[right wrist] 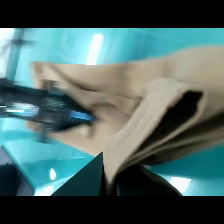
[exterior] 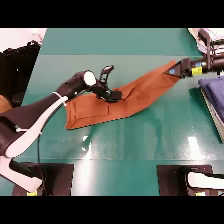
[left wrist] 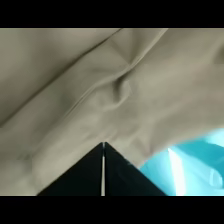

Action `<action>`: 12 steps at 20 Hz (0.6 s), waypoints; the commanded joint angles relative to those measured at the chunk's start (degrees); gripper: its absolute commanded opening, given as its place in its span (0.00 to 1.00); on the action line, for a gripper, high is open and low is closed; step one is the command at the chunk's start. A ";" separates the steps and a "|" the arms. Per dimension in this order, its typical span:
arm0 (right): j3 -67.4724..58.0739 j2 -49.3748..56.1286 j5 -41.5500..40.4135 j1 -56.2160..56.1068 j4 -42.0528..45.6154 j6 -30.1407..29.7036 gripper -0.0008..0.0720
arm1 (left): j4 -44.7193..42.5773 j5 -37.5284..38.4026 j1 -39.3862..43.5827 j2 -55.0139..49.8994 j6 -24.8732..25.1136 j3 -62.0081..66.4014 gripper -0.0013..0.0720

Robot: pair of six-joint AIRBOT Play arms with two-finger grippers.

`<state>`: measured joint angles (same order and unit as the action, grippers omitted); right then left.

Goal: Fold the shirts.

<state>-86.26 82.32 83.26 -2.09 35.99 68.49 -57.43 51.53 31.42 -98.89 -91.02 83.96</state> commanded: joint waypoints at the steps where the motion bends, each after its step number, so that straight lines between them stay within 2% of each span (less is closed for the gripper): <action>1: -7.39 -0.48 0.35 -8.68 -0.46 3.56 0.03 | 3.13 -2.21 1.68 -5.66 -0.04 4.13 0.05; 6: -14.03 3.15 0.33 -18.62 -0.31 3.54 0.03 | 2.51 -3.93 1.49 -6.67 -0.07 4.37 0.05; 10: -16.17 5.77 -0.33 -22.23 -0.35 2.91 0.03 | 0.55 4.37 -3.43 -4.76 -0.09 5.33 0.05; 12: -16.17 6.78 -1.11 -24.13 -0.33 2.38 0.03 | -6.16 7.58 -7.91 -0.07 -0.37 5.31 0.04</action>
<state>-101.45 87.66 83.13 -23.40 35.70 71.57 -57.65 53.98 27.75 -102.45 -91.18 88.92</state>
